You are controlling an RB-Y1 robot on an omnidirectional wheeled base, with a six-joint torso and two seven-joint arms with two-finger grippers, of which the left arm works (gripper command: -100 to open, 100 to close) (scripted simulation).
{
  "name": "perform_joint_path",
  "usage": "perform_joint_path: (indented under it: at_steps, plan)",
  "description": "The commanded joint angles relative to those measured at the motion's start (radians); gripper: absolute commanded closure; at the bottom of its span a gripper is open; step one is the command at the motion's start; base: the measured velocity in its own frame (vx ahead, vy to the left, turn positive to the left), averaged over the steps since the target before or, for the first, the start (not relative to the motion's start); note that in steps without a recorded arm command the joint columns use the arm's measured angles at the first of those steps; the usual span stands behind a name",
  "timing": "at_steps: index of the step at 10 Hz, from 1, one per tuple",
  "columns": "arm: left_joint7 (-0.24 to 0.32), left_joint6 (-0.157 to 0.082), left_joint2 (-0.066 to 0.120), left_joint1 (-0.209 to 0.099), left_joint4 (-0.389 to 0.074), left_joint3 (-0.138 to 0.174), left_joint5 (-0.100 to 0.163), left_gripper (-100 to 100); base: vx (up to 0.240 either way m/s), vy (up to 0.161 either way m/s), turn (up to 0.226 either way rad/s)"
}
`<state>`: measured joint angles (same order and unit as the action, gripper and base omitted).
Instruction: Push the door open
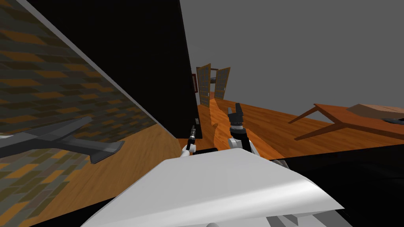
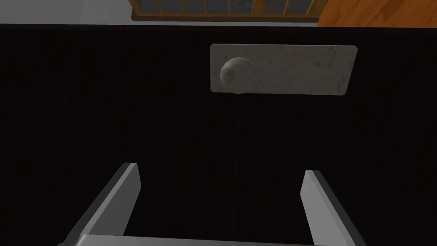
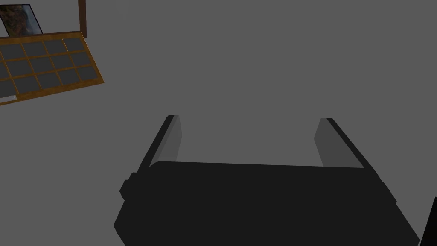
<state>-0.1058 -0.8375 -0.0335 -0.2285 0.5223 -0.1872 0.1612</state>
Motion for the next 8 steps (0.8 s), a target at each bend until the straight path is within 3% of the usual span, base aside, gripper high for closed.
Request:
perform_joint_path:
  at_steps: [1, 2, 5, 6, 8]
  plan:
    - [0.000, 0.000, 0.000, 0.000, 0.000, 0.000, 0.000, -100, -0.009, -0.012, 0.001]
    - [-0.001, -0.003, 0.030, 0.002, 0.001, 0.001, 0.001, -100, 0.094, -0.003, -0.022]
    - [-0.003, -0.014, 0.058, 0.005, -0.001, 0.004, 0.004, -100, 0.200, 0.000, -0.026]
    - [-0.003, -0.018, 0.058, 0.006, -0.001, 0.005, 0.006, -100, 0.270, -0.084, -0.034]
    - [-0.005, -0.028, 0.032, 0.009, -0.003, 0.007, 0.009, -100, 0.240, -0.073, -0.033]
